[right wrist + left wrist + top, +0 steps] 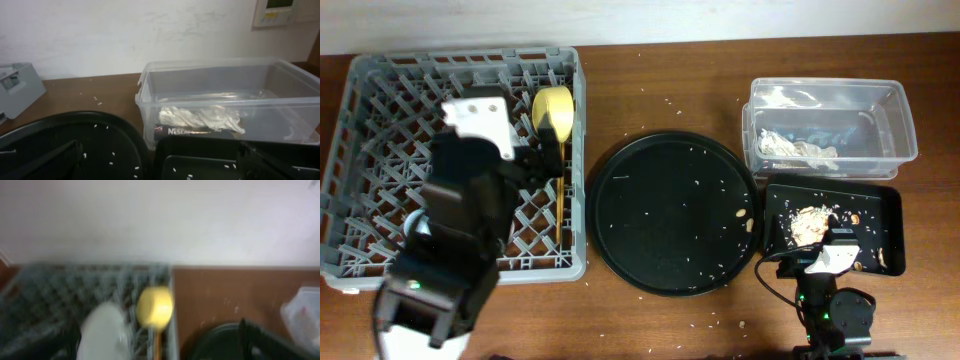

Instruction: Sort waste into correct bins and load items into the dishwasher rack

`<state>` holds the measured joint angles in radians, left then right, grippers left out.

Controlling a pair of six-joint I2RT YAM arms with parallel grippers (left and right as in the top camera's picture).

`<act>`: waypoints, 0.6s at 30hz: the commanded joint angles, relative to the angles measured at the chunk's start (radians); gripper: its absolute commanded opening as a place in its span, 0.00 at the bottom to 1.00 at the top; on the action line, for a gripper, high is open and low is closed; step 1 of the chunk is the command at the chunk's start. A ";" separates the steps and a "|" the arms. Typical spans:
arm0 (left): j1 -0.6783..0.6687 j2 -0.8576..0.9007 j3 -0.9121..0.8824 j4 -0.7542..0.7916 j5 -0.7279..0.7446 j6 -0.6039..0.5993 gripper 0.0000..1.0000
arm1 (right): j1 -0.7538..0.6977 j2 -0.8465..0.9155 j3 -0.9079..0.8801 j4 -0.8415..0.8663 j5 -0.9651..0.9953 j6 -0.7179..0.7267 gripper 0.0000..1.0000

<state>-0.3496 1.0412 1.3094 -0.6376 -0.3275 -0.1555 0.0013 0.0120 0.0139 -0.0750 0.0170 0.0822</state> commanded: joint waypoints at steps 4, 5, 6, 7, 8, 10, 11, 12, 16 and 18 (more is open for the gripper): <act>0.110 -0.391 -0.702 0.532 0.114 0.105 0.99 | -0.003 -0.008 -0.008 -0.003 0.002 0.003 0.98; 0.133 -0.485 -0.816 0.612 0.114 0.105 0.99 | -0.003 -0.008 -0.008 -0.003 0.002 0.003 0.98; 0.161 -0.591 -0.938 0.686 0.115 0.104 0.99 | -0.002 -0.008 -0.008 -0.003 0.002 0.003 0.98; 0.181 -0.669 -1.019 0.726 0.122 0.104 0.99 | -0.003 -0.008 -0.008 -0.003 0.002 0.003 0.98; 0.197 -0.732 -1.078 0.739 0.132 0.104 0.99 | -0.003 -0.008 -0.008 -0.003 0.002 0.003 0.99; 0.237 -0.894 -1.217 0.737 0.175 0.104 0.99 | -0.003 -0.008 -0.008 -0.003 0.002 0.003 0.98; 0.237 -0.924 -1.252 0.739 0.177 0.104 0.99 | -0.003 -0.008 -0.008 -0.003 0.002 0.003 0.98; 0.237 -0.946 -1.278 0.738 0.176 0.104 0.99 | -0.003 -0.008 -0.008 -0.003 0.002 0.003 0.98; 0.232 -1.036 -1.300 0.570 0.175 0.104 0.99 | -0.003 -0.008 -0.008 -0.003 0.002 0.003 0.98; 0.232 -1.036 -1.300 0.570 0.175 0.104 0.99 | -0.003 -0.008 -0.008 -0.003 0.002 0.003 0.98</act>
